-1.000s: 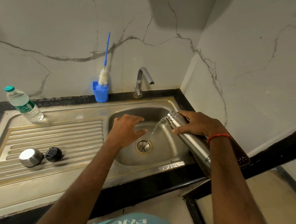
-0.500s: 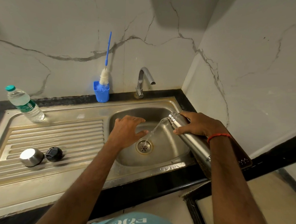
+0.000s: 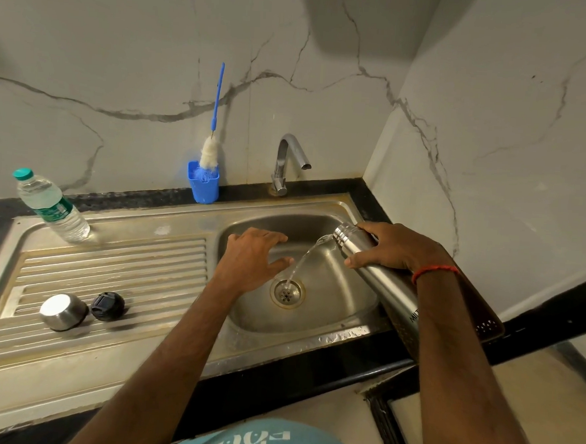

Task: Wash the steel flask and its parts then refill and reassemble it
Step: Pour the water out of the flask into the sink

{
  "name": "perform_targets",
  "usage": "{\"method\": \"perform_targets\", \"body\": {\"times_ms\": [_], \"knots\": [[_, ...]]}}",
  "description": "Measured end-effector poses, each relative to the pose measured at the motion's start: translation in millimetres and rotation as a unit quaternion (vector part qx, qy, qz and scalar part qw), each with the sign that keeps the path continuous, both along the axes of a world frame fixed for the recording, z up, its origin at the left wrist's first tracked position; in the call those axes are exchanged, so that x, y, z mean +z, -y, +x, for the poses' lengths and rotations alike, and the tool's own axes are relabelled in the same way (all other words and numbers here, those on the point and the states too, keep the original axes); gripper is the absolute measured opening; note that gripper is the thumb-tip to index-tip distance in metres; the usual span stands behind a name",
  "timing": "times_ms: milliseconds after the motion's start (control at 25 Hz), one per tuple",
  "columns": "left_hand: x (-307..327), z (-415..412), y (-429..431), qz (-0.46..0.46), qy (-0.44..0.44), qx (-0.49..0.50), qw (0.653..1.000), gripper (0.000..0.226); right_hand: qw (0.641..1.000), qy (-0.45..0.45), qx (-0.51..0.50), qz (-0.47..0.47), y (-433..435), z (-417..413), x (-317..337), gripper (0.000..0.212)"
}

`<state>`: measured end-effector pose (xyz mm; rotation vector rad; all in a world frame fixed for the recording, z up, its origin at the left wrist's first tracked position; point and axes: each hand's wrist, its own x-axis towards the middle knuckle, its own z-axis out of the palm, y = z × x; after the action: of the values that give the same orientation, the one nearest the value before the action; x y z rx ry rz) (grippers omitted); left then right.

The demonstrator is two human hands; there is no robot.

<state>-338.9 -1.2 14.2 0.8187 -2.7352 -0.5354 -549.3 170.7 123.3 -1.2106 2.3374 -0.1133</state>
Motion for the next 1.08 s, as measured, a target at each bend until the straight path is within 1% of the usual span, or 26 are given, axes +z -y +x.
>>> {"method": "perform_targets", "body": {"times_ms": [560, 800, 1080], "knots": [[-5, -3, 10, 0.001, 0.005, 0.009, 1.0, 0.062, 1.0, -0.015, 0.012, 0.022, 14, -4, 0, 0.098], [-7, -2, 12, -0.004, 0.01, 0.019, 1.0, 0.062, 0.999, -0.02, 0.021, 0.03, 15, -3, -1, 0.091], [-8, 1, 12, -0.002, 0.009, 0.02, 1.0, 0.062, 0.997, -0.012, 0.028, 0.065, 15, 0, -9, 0.084]]}}
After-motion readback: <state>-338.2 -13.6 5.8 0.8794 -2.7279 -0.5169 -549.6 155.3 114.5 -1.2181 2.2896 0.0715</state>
